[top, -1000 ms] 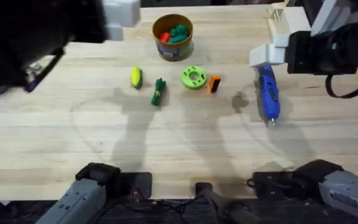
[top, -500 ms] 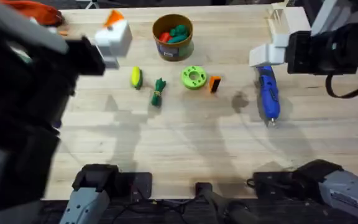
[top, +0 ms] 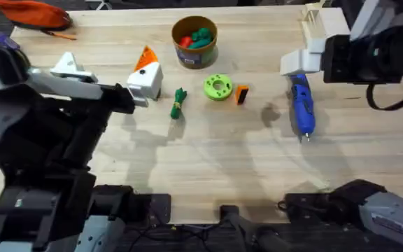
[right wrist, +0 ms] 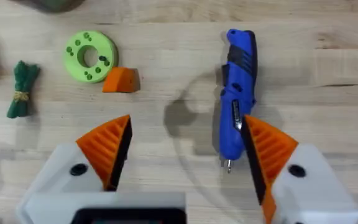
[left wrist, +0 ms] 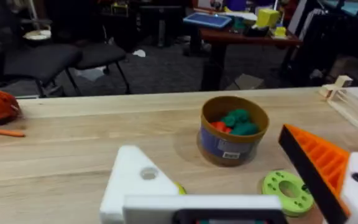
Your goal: Pick up the gripper from the table and insert it into the empty holder that is missing its gripper. Then pick up a screw, insert it into the mounting hole, and use the screwdriver to tighten it. Finally, clean up the table by picking up the vegetable and placing it into the bucket.
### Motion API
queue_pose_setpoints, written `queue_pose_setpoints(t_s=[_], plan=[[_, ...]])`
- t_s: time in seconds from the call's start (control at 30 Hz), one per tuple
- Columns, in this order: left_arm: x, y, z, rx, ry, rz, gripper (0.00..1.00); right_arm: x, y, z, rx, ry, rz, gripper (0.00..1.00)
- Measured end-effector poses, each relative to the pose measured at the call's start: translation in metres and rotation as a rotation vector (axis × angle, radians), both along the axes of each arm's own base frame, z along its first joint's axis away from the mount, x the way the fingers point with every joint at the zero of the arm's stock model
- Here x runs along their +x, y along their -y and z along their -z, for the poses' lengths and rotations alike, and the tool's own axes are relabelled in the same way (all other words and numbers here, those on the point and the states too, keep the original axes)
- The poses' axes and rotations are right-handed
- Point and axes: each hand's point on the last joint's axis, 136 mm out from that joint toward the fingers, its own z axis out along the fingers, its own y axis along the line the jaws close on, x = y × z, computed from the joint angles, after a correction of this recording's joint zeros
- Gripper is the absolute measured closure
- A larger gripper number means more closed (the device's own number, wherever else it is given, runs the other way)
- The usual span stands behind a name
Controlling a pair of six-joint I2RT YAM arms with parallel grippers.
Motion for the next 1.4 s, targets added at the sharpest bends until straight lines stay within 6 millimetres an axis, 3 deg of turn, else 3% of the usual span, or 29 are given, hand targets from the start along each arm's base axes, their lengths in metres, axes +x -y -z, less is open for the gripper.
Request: queue_pose_setpoints(t_s=[0.37, 0.6, 1.23, 1.4], plan=[[0.006, 0.009, 0.011, 0.001, 0.176, 0.051, 0.015, 0.0, 0.0, 0.0, 0.0, 0.0, 0.0, 0.01], [0.006, 0.013, 0.022, 0.0, 0.153, 0.074, 0.015, 0.0, 0.0, 0.0, 0.0, 0.0, 0.0, 0.01], [0.003, 0.022, 0.025, -0.003, 0.142, 0.13, 0.015, 0.0, 0.0, 0.0, 0.0, 0.0, 0.0, 0.012], [-0.01, 0.019, 0.029, -0.003, 0.123, 0.123, 0.015, 0.0, 0.0, 0.0, 0.0, 0.0, 0.0, 0.01]])
